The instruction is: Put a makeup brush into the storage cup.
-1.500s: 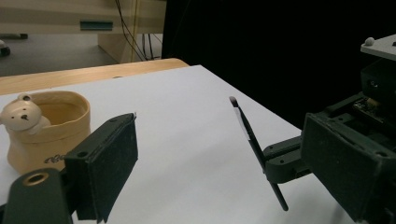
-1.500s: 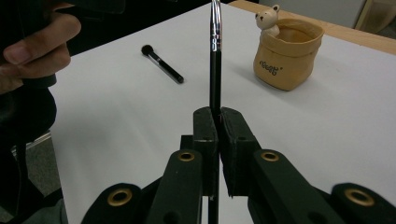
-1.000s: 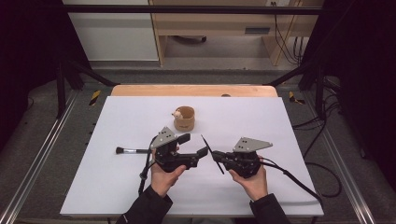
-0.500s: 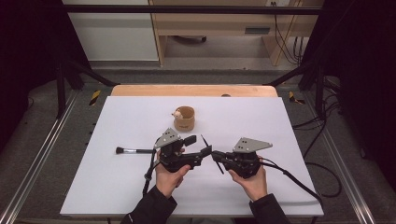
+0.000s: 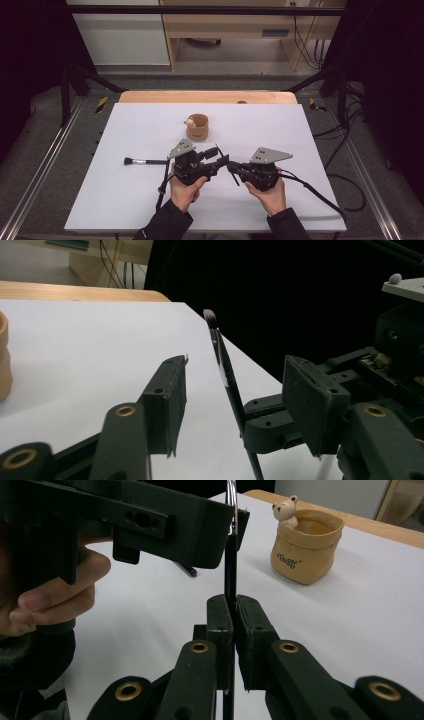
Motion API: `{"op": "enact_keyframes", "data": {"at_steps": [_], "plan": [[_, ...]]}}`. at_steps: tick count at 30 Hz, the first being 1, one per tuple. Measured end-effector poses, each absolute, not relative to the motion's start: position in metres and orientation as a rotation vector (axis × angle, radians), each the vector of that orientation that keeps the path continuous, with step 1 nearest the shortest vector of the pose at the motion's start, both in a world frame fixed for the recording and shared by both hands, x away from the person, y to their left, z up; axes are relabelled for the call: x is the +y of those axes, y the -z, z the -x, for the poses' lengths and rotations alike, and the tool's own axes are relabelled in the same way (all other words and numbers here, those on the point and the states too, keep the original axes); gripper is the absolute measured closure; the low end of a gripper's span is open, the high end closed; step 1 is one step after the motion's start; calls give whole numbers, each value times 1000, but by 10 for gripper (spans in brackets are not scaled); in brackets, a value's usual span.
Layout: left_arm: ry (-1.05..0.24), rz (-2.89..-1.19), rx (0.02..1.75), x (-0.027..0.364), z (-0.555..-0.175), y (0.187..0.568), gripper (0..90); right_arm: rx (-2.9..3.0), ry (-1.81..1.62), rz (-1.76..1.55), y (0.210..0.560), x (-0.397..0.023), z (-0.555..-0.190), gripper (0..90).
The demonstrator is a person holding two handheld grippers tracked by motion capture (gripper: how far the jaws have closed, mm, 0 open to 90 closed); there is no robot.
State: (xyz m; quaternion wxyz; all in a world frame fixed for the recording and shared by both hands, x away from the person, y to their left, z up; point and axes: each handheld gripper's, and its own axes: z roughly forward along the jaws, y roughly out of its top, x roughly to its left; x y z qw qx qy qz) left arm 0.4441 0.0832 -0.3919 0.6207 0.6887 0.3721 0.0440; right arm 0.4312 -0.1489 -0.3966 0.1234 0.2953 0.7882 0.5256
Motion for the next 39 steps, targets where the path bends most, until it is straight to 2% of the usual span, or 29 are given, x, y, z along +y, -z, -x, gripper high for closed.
{"op": "enact_keyframes", "data": {"at_steps": [17, 39], "plan": [[-89, -1551, 864, 77, -442, 396, 631, 2294, -1539, -860, 397, -148, -431, 856], [-86, -1541, 893, 75, -441, 398, 798, 2293, -1546, -854, 396, -149, -431, 856]]}}
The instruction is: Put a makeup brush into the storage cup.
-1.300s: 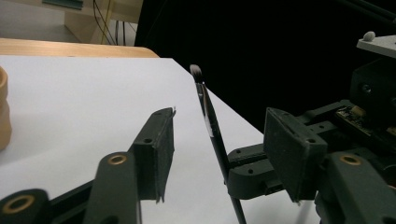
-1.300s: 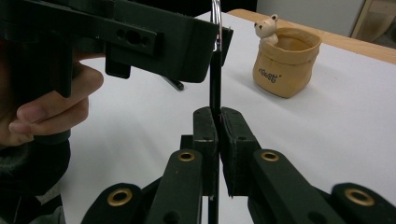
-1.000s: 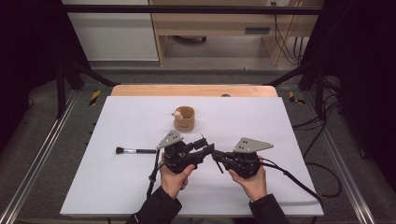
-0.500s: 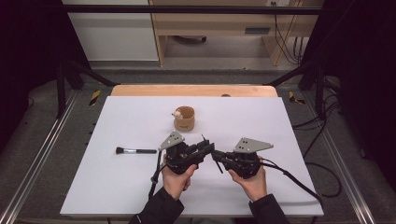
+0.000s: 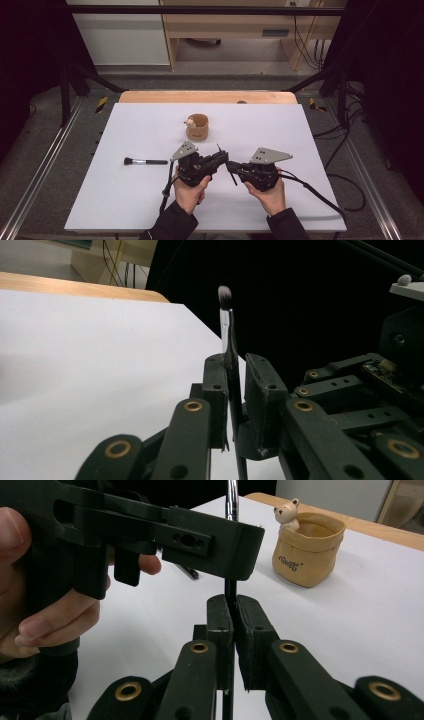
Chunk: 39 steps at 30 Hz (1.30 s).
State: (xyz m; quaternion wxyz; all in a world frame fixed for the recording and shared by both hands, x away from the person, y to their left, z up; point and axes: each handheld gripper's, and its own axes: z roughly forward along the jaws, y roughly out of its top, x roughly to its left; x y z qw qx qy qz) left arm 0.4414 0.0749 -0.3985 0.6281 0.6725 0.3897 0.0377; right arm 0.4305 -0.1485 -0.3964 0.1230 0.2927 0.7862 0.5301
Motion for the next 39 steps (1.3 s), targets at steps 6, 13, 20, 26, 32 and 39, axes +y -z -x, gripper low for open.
{"op": "enact_keyframes", "data": {"at_steps": [6, 13, 20, 26, 32, 39], "plan": [[-69, -1534, 890, 75, -442, 399, 833, 2289, -1549, -853, 396, -148, -430, 855], [-66, -1533, 884, 75, -441, 399, 845, 2292, -1552, -851, 397, -148, -430, 855], [-73, -1538, 879, 75, -440, 400, 847, 2296, -1549, -850, 397, -148, -431, 851], [-91, -1552, 857, 75, -439, 399, 847, 2289, -1561, -840, 397, -148, -430, 800], [-134, -1568, 843, 78, -438, 394, 847, 2283, -1552, -847, 396, -149, -430, 722], [-178, -1574, 835, 84, -437, 387, 847, 2256, -1539, -862, 393, -153, -430, 602]]}}
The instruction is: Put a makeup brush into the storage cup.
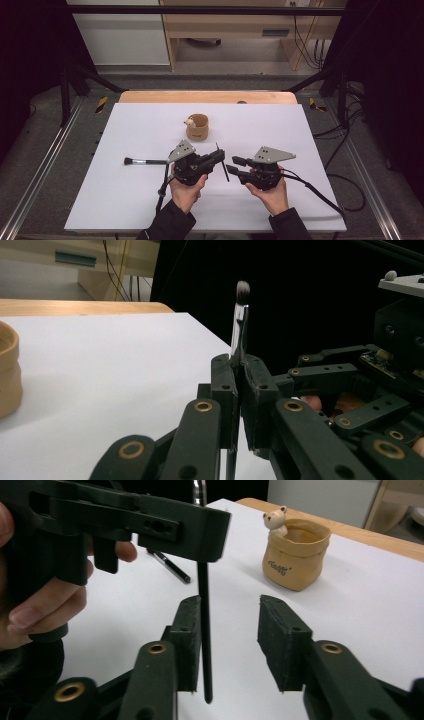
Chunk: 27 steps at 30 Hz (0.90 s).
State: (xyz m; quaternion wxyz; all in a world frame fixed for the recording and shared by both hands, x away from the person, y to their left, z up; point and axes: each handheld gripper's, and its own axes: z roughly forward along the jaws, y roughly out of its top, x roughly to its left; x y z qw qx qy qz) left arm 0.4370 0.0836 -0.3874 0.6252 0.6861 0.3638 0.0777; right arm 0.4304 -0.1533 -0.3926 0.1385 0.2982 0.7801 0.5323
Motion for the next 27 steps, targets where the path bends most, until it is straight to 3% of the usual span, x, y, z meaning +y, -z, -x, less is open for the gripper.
{"op": "enact_keyframes", "data": {"at_steps": [12, 20, 27], "plan": [[-216, -1584, 830, 96, -440, 378, 847, 2186, -1494, -959, 393, -164, -436, 323], [-234, -1595, 822, 102, -442, 370, 846, 2161, -1446, -987, 395, -170, -438, 184], [-256, -1603, 820, 108, -445, 364, 846, 2159, -1413, -1012, 397, -175, -440, 121]]}}
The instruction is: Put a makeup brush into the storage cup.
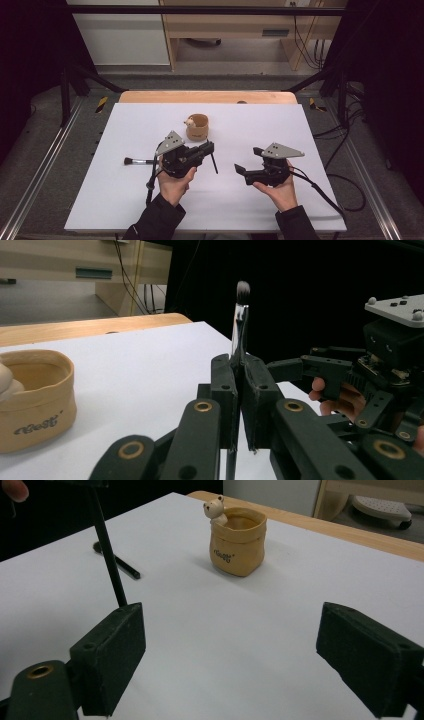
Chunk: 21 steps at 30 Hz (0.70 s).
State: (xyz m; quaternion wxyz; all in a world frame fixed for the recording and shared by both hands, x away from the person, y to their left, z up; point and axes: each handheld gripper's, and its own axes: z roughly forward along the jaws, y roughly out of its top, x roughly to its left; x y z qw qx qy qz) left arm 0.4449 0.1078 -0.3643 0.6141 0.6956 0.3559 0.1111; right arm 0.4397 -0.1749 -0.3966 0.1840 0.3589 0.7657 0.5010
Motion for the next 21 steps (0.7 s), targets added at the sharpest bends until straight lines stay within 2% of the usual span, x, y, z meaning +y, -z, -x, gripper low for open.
{"op": "enact_keyframes", "data": {"at_steps": [21], "plan": [[-346, -1638, 839, 128, -464, 342, 846, 2146, -1356, -1049, 400, -190, -442, 46]]}}
